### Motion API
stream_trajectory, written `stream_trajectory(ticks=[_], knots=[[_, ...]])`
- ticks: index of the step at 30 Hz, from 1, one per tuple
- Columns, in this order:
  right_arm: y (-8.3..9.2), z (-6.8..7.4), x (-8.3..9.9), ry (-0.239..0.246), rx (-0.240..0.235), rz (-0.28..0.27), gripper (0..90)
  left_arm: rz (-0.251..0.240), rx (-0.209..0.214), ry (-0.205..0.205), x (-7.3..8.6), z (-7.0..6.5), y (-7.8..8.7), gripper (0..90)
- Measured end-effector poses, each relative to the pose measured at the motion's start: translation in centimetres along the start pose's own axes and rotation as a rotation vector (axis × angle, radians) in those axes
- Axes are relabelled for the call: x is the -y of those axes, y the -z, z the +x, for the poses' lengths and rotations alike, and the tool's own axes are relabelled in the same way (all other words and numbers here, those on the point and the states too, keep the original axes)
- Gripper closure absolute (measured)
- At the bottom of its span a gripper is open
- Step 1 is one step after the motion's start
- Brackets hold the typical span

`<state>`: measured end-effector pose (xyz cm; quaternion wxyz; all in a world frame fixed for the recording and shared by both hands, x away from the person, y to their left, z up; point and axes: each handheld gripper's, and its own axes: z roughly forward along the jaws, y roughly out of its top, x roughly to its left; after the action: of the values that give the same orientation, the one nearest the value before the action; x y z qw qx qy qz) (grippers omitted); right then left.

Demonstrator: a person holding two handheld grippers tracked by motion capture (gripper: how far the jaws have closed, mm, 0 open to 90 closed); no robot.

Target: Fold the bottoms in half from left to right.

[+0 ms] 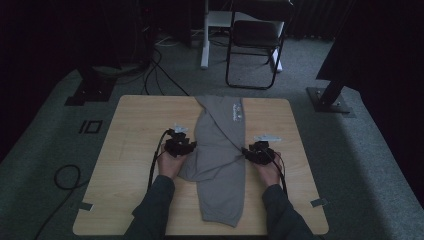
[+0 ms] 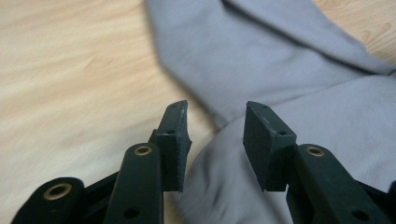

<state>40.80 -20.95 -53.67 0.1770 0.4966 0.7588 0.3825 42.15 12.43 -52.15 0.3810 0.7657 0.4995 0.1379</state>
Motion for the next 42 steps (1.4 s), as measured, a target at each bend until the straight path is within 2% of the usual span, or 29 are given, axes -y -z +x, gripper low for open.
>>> stream_trajectory(ticks=[1, 5, 8, 9, 11, 12, 14, 16, 19, 23, 24, 29, 30, 31, 34, 37, 38, 39, 40, 41, 42], knots=[[0.3, 0.0, 0.1, 0.009, -0.001, 0.0, 57.3, -0.003, 0.01, 0.012, 0.3, 0.2, 0.0, 59.9], [1.6, 0.0, 0.8, 0.021, -0.011, 0.0, 56.5, 0.055, -0.007, 0.003, 1.5, 0.5, -1.1, 58.0], [2.6, -0.4, 1.9, 0.018, -0.01, -0.002, 55.7, 0.056, -0.001, -0.006, 2.0, 0.4, -1.5, 58.2], [2.8, -0.5, 2.2, 0.011, -0.01, -0.003, 55.7, 0.059, -0.008, -0.015, 2.0, 0.2, -1.5, 60.7], [3.2, -1.0, 2.9, -0.006, -0.01, -0.005, 55.6, 0.072, -0.016, -0.034, 2.0, 0.0, -1.3, 72.6], [3.5, -1.2, 3.3, -0.013, -0.014, -0.007, 55.6, 0.06, -0.002, -0.029, 1.9, -0.2, -1.1, 80.4], [4.1, -1.6, 4.1, -0.022, -0.012, -0.006, 55.6, 0.037, 0.032, -0.044, 1.8, -0.7, -0.4, 84.2], [4.9, -2.0, 4.6, -0.033, -0.007, -0.004, 55.7, 0.028, 0.055, -0.079, 1.6, -1.7, 0.3, 84.8], [6.3, -2.4, 5.0, -0.058, -0.014, -0.031, 55.8, 0.019, 0.098, -0.139, 1.6, -3.9, 1.1, 84.8], [7.3, -2.1, 5.4, -0.046, -0.01, -0.048, 55.8, 0.018, 0.168, -0.209, 2.3, -7.6, 1.8, 84.8], [7.5, -2.0, 5.5, -0.044, -0.01, -0.048, 55.8, 0.021, 0.184, -0.232, 2.6, -8.5, 1.9, 84.7], [7.7, -1.7, 5.8, -0.039, -0.016, -0.046, 55.8, 0.042, 0.288, -0.272, 5.0, -12.6, 2.2, 84.7], [7.8, -1.6, 5.8, -0.037, -0.018, -0.045, 55.9, 0.042, 0.288, -0.272, 5.0, -12.6, 2.2, 84.7], [7.9, -1.5, 5.8, -0.034, -0.022, -0.046, 55.8, 0.05, 0.332, -0.281, 6.1, -14.0, 2.5, 84.7], [8.1, -1.1, 5.9, -0.022, -0.029, -0.049, 55.8, 0.07, 0.39, -0.31, 7.8, -15.8, 3.0, 84.6], [8.4, -0.4, 6.1, -0.007, -0.042, -0.05, 55.8, 0.089, 0.454, -0.329, 8.8, -16.8, 3.5, 82.3], [8.5, -0.1, 6.2, -0.004, -0.048, -0.05, 55.8, 0.086, 0.472, -0.328, 9.0, -16.9, 3.8, 77.0], [8.6, 0.3, 6.3, 0.004, -0.055, -0.049, 55.8, 0.067, 0.472, -0.335, 9.1, -16.8, 4.3, 71.1], [8.6, 0.3, 6.3, 0.004, -0.055, -0.049, 55.8, 0.067, 0.472, -0.335, 9.1, -16.8, 4.3, 66.7], [8.9, 1.2, 6.5, 0.023, -0.075, -0.049, 55.7, 0.027, 0.445, -0.322, 9.0, -15.9, 5.5, 63.7], [9.1, 1.8, 6.7, 0.033, -0.087, -0.05, 55.7, 0.027, 0.445, -0.322, 9.0, -15.9, 5.5, 63.3]])
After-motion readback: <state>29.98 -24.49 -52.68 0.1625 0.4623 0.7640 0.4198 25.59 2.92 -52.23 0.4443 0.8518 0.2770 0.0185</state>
